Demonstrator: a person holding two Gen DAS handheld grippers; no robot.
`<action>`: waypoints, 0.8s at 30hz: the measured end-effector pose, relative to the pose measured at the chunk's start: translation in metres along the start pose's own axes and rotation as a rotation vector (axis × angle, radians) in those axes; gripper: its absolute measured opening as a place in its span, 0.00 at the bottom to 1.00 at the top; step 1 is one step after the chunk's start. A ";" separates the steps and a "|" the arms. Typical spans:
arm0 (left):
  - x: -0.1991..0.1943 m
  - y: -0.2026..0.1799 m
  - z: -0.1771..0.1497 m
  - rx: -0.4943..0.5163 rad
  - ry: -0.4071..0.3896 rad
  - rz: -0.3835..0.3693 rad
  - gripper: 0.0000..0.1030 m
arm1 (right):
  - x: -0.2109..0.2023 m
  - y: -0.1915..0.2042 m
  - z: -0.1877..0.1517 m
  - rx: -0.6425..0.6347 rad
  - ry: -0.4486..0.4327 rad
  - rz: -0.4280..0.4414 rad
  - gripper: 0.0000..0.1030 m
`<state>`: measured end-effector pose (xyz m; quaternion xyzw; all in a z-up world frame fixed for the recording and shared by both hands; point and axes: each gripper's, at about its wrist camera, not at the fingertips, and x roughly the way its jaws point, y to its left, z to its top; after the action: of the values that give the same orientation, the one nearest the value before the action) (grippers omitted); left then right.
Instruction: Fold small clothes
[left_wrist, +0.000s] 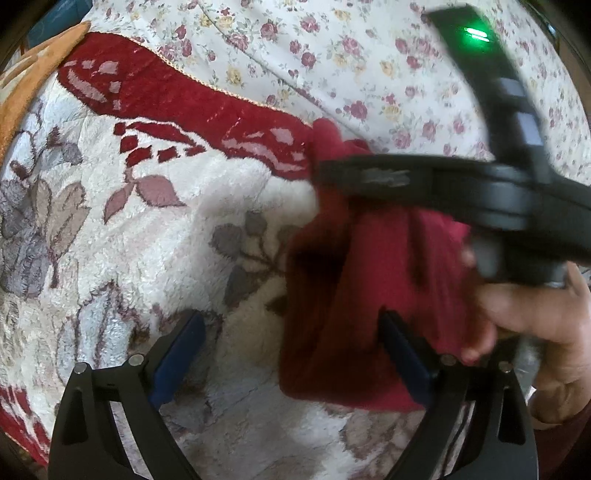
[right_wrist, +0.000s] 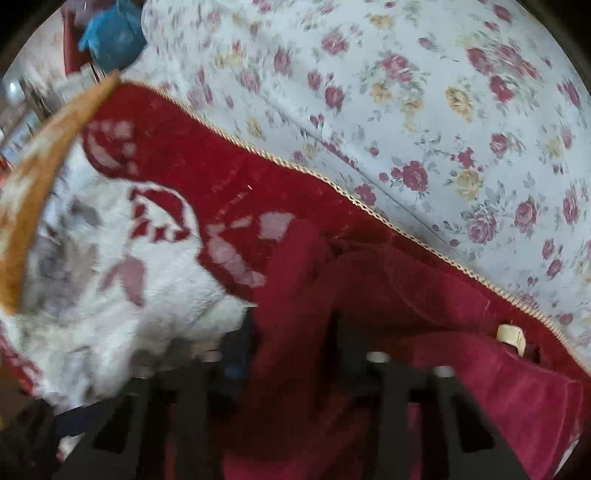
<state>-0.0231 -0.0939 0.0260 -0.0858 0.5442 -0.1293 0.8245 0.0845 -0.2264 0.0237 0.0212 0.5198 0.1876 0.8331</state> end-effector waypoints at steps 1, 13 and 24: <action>0.001 -0.002 0.001 -0.001 -0.004 -0.013 0.92 | -0.007 -0.005 0.000 0.014 -0.012 0.025 0.27; -0.007 -0.029 0.006 0.036 -0.083 -0.191 0.19 | -0.037 -0.037 -0.009 0.106 -0.029 0.166 0.25; -0.024 -0.035 0.002 0.069 -0.118 -0.209 0.14 | -0.006 -0.008 0.013 0.084 0.093 0.098 0.86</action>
<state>-0.0347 -0.1199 0.0577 -0.1208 0.4781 -0.2278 0.8396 0.0963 -0.2342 0.0332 0.0727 0.5637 0.2069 0.7963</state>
